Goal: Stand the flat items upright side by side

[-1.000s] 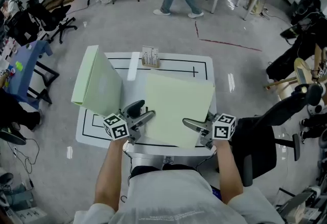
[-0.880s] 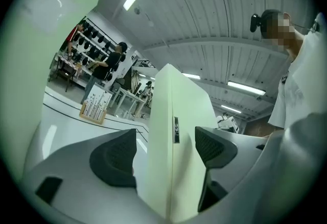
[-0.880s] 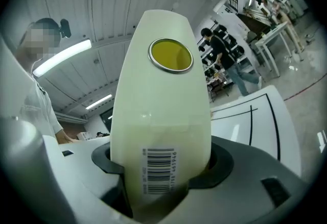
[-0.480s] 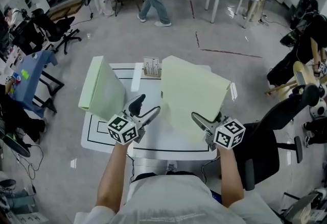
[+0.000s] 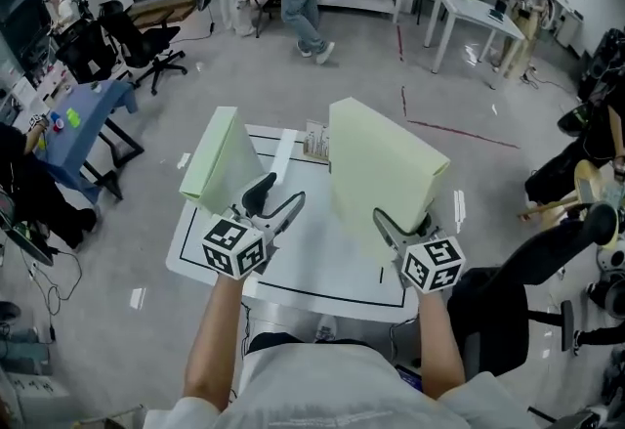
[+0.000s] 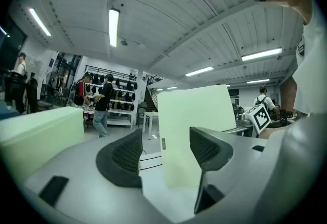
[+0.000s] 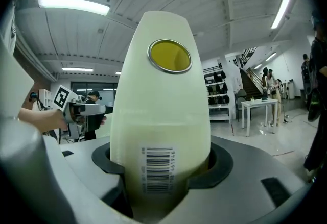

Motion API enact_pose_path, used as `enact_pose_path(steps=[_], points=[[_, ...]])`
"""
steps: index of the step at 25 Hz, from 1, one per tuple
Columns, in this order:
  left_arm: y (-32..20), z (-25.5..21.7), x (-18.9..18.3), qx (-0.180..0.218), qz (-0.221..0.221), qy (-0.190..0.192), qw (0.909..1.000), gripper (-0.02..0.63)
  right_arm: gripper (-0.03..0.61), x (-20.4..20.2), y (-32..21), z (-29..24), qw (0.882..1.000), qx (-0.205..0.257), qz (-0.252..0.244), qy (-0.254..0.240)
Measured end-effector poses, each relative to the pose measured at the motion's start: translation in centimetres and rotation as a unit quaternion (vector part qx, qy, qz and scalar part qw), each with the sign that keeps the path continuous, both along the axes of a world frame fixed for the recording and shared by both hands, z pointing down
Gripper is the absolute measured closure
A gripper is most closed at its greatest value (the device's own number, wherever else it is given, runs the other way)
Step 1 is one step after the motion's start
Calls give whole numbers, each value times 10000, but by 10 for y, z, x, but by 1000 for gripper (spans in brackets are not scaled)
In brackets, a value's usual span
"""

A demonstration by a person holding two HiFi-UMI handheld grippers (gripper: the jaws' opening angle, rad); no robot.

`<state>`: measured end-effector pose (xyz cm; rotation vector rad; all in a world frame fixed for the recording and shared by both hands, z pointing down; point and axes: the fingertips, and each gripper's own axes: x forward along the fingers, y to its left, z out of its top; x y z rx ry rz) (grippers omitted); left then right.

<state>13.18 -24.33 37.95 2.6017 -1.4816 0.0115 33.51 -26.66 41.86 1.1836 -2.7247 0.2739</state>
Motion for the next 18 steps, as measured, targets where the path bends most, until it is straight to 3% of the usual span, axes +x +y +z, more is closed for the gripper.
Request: enact_pose_path(steps=[6,12,18], points=[[20,-40,-40,222,-439,-317,9983,314,239,-44,-6,-5,9998,35,-179,41],[40,-58,-103,182,-1215,-689,9900,327,239,-87,-6,-4,9989,351,-173,268],[46,-60,-172,115,-1875,-570,9805,360,239,-128,-9,-6,9970,654,-16,418]])
